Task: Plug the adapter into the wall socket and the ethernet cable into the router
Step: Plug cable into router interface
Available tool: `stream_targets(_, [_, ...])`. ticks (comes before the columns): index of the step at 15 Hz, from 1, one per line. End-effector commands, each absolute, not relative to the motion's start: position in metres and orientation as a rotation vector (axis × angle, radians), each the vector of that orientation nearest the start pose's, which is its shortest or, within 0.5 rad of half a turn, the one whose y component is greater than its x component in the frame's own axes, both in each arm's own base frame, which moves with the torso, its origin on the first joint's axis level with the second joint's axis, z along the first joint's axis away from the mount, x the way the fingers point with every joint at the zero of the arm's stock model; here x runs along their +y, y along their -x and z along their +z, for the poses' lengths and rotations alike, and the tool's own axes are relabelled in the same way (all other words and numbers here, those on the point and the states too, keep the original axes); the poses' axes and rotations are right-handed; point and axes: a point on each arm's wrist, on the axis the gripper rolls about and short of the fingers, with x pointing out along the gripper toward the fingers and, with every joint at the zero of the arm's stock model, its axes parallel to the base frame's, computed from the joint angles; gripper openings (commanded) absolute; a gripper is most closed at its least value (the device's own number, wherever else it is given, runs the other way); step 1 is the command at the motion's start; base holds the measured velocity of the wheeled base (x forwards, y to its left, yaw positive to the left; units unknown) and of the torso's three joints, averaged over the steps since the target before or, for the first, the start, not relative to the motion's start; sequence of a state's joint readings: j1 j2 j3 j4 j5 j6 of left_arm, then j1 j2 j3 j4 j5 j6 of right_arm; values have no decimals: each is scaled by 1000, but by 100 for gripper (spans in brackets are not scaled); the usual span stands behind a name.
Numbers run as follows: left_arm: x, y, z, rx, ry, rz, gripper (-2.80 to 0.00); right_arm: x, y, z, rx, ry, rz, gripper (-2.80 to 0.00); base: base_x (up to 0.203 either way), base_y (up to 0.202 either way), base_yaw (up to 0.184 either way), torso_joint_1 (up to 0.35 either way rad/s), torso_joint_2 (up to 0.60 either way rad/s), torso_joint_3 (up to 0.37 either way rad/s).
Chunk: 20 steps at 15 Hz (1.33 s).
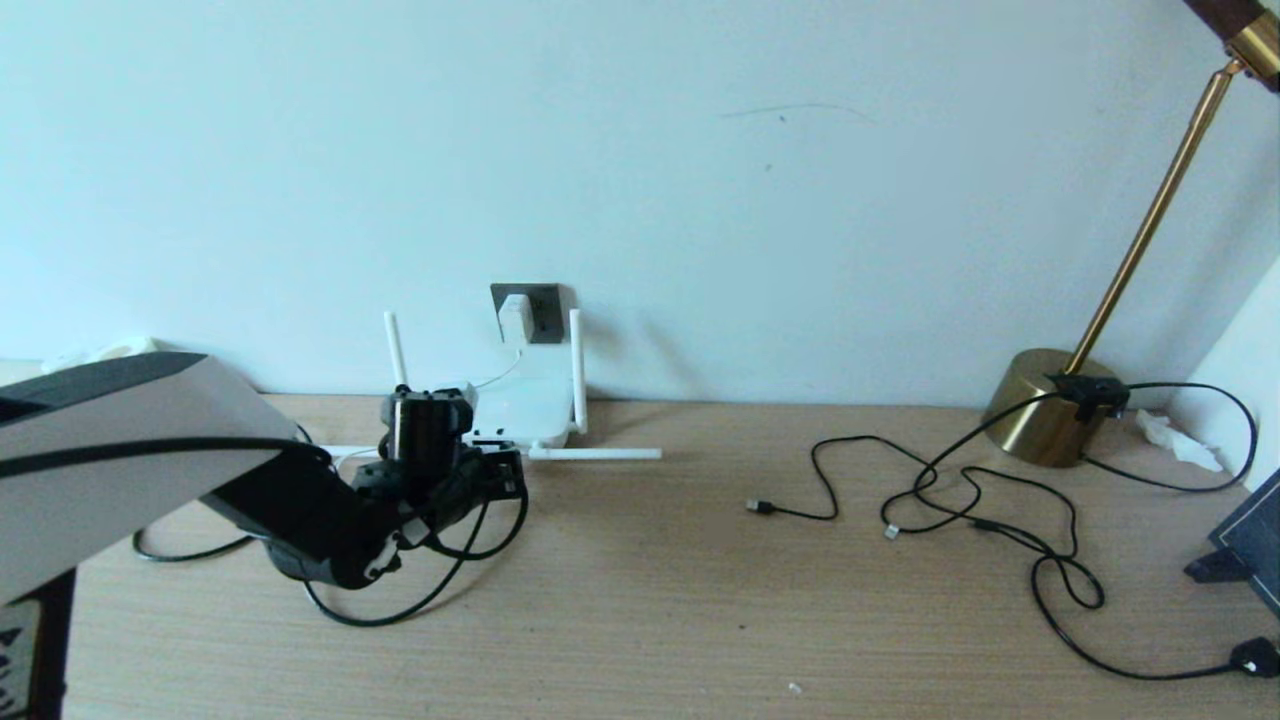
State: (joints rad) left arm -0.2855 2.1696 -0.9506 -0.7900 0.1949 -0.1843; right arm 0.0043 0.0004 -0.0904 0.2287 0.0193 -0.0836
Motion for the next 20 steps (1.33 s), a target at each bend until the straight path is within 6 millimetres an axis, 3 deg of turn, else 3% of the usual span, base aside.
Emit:
stream_targets(1, [-106, -379, 68, 419, 81, -48, -280, 0, 31, 77, 140, 83, 30, 0, 0, 0, 0, 0, 0, 0])
stream_targets(20, [-105, -380, 69, 413, 82, -45, -280, 0, 31, 77, 140, 83, 30, 0, 0, 0, 0, 0, 0, 0])
